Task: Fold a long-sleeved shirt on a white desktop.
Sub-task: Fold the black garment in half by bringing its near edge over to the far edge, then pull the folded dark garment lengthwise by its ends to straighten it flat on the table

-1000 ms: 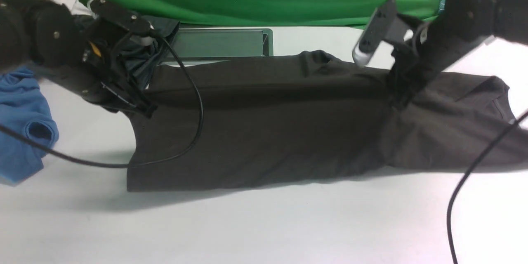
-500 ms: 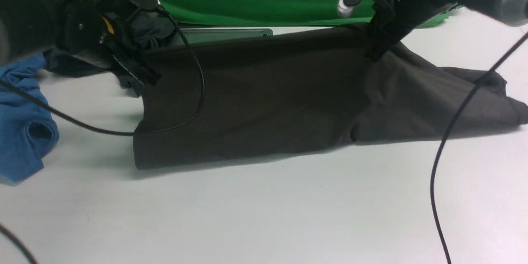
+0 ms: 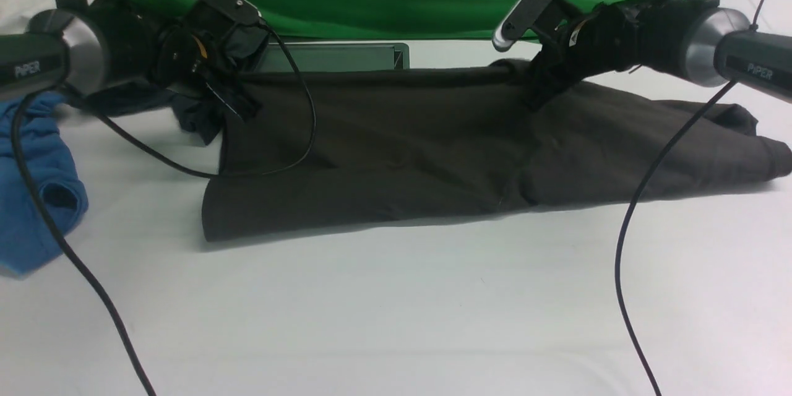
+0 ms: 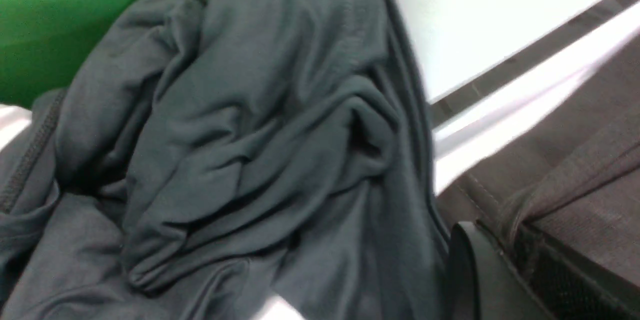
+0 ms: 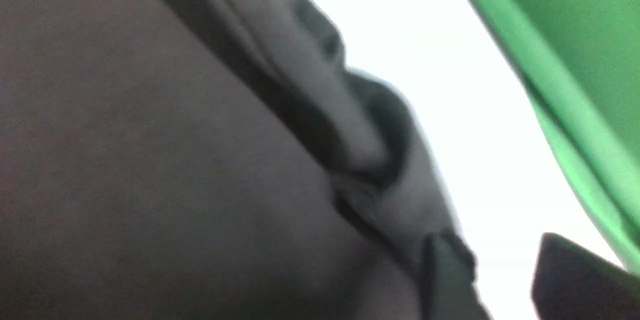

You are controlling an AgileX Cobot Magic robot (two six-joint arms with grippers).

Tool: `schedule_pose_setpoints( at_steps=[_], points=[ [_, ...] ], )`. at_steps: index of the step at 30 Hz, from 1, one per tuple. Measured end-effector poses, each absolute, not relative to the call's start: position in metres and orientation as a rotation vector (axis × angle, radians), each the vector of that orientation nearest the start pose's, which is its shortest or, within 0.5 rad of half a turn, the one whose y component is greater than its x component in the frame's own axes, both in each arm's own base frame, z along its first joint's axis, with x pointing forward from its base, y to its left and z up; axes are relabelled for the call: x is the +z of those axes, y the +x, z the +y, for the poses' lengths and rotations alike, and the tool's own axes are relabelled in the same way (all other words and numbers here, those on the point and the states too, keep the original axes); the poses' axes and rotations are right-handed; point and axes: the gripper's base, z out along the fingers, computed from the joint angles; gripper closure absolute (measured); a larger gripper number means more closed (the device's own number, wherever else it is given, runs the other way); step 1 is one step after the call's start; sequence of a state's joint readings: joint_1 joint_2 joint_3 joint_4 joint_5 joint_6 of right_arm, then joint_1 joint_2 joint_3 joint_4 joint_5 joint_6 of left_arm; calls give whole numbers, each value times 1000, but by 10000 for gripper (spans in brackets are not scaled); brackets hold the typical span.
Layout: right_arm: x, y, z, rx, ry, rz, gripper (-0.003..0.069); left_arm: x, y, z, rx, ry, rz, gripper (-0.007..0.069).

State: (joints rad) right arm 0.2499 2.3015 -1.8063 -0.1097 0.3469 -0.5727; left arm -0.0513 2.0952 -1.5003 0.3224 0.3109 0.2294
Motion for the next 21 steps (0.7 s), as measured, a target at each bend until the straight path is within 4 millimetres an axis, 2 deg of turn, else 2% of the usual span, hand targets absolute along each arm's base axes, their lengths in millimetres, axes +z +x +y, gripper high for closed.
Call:
schedule_pose_setpoints(
  at_steps=[1,2,5,6,7,9,10,12,14,16,17,19,21],
  points=[
    [165,509,126,-255,-1014,2085,295,176,469,-14,339,639,2305,573],
    [165,509,127,-255,-1010,2080,249,173,470,-14,337,641,2305,566],
    [166,510,127,-255,-997,2062,156,169,473,-14,332,642,2293,537],
    [166,511,126,-262,-1001,2059,134,169,474,-14,329,642,2279,503],
    [167,511,126,-269,-1007,2055,130,169,474,-15,328,641,2271,494],
    [173,508,121,-282,-998,2098,153,172,478,-15,322,633,2215,417],
    [174,508,120,-282,-992,2105,153,172,478,-15,322,632,2215,411],
    [193,501,108,-280,-912,2196,211,176,481,-13,318,615,2170,343],
    [217,491,91,-290,-850,2272,251,177,482,-9,309,585,2163,284],
    [238,480,62,-300,-758,2398,262,179,481,-5,272,497,2186,225],
    [243,476,53,-291,-726,2446,259,180,480,-3,261,468,2195,207],
    [246,468,23,-246,-614,2561,242,186,477,0,229,402,2225,174],
    [240,463,-5,-127,-482,2662,209,194,472,0,195,348,2259,167]
  ],
)
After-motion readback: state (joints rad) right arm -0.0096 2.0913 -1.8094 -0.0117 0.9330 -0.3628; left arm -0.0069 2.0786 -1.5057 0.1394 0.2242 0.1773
